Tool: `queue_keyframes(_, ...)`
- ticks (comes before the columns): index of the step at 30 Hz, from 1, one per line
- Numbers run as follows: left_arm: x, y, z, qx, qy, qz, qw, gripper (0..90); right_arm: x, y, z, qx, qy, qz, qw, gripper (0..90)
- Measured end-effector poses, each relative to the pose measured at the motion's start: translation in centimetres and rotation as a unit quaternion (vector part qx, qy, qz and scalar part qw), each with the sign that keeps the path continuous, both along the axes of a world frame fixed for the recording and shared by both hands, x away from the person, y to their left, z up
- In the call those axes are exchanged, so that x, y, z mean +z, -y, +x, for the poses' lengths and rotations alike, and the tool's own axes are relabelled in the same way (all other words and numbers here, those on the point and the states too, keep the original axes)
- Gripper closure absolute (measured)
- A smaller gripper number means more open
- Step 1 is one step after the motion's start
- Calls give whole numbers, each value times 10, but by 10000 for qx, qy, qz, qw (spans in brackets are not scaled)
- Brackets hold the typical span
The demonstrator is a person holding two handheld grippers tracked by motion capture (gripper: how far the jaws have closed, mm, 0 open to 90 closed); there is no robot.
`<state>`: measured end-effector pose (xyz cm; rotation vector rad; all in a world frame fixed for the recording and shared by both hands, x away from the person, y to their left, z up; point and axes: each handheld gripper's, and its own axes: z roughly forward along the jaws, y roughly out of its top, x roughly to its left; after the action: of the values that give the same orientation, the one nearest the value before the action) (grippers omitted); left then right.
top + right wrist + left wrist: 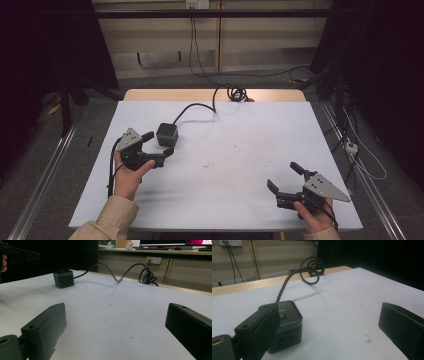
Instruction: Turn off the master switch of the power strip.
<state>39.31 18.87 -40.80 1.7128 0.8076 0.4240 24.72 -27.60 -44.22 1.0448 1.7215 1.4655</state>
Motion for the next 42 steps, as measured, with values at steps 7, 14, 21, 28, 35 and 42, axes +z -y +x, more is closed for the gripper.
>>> queue_keyframes(7,0,1,1,24,74,-15,10000,43,0,-1,2,13,11,6,10000,35)
queue_keyframes(14,-1,-2,4,30,63,-27,10000,46,1,-2,3,42,30,-11,10000,36)
queue_keyframes(21,0,-4,6,84,73,-33,9999,51,0,-2,4,58,22,29,10000,36)
queue_keyframes(28,5,-5,10,88,62,14,9999,53,0,-4,7,117,39,23,9999,36)
queue_keyframes(35,5,-6,15,166,34,16,9999,58,0,-3,8,112,43,40,9999,36)
queue_keyframes(42,3,-6,19,193,28,76,9998,78,1,-2,9,91,46,48,9999,36)
